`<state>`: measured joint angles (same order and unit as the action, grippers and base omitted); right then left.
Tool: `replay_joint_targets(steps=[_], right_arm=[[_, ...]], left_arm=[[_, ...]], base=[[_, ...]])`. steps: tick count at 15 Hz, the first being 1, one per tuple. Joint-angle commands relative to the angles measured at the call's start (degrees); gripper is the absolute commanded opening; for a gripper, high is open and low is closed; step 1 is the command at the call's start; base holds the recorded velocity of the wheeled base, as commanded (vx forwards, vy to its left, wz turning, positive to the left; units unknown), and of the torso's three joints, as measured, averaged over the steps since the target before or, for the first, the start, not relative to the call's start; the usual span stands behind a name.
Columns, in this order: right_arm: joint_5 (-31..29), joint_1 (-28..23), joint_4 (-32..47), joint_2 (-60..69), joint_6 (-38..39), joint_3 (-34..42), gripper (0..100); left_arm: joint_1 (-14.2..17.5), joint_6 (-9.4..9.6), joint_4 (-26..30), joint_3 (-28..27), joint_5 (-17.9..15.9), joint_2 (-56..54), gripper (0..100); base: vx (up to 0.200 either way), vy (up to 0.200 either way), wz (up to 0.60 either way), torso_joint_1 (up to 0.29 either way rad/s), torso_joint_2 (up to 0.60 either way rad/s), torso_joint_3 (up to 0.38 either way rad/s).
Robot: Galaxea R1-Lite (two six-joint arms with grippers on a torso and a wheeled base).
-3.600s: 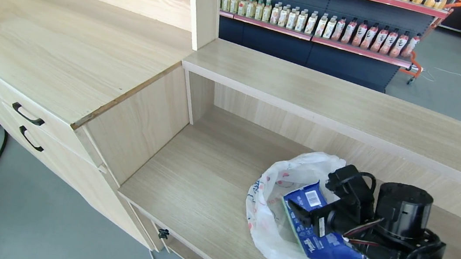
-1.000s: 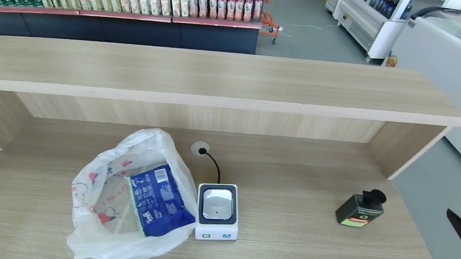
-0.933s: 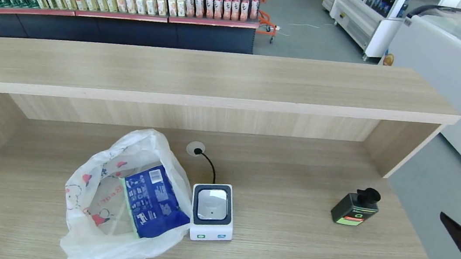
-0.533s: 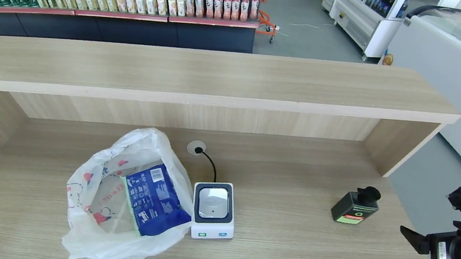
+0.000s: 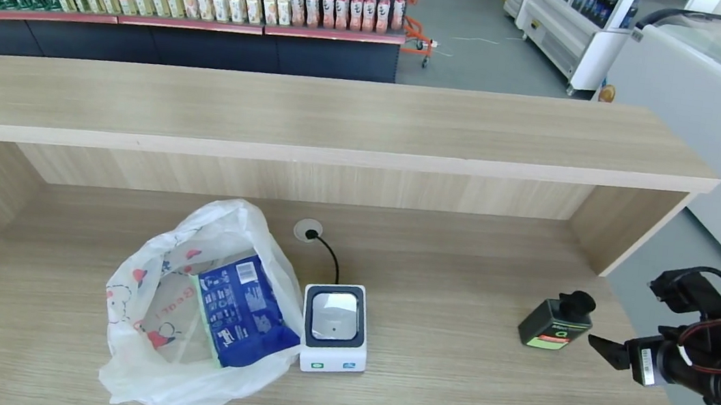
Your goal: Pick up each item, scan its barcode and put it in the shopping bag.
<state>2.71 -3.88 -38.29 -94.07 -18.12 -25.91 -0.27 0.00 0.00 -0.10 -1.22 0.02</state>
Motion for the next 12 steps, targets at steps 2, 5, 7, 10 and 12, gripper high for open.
replay_joint_targets(steps=[2, 5, 7, 10, 12], right_arm=[[3.18, 1.50, -0.03, -4.63, -0.25, -3.10, 100], [7.05, 1.77, -0.03, -6.56, -0.34, -4.94, 100], [8.98, 2.03, -0.12, -7.79, -0.34, -5.65, 100], [10.74, 3.09, -0.12, -8.23, -0.34, -6.18, 100], [12.59, 3.79, -0.56, -8.76, -0.34, -6.18, 100]], left_arm=[[0.00, 0.00, 0.00, 0.01, -0.01, -0.02, 100], [0.00, 0.00, 0.00, 0.01, -0.01, -0.02, 100], [0.00, 0.00, 0.00, 0.01, -0.01, -0.02, 100], [0.00, 0.00, 0.00, 0.01, -0.01, -0.02, 100], [0.00, 0.00, 0.00, 0.01, -0.01, -0.02, 100]], base=[[0.000, 0.000, 0.00, 0.000, 0.00, 0.000], [0.000, 0.000, 0.00, 0.000, 0.00, 0.000], [0.000, 0.000, 0.00, 0.000, 0.00, 0.000], [0.000, 0.000, 0.00, 0.000, 0.00, 0.000], [0.000, 0.000, 0.00, 0.000, 0.00, 0.000]])
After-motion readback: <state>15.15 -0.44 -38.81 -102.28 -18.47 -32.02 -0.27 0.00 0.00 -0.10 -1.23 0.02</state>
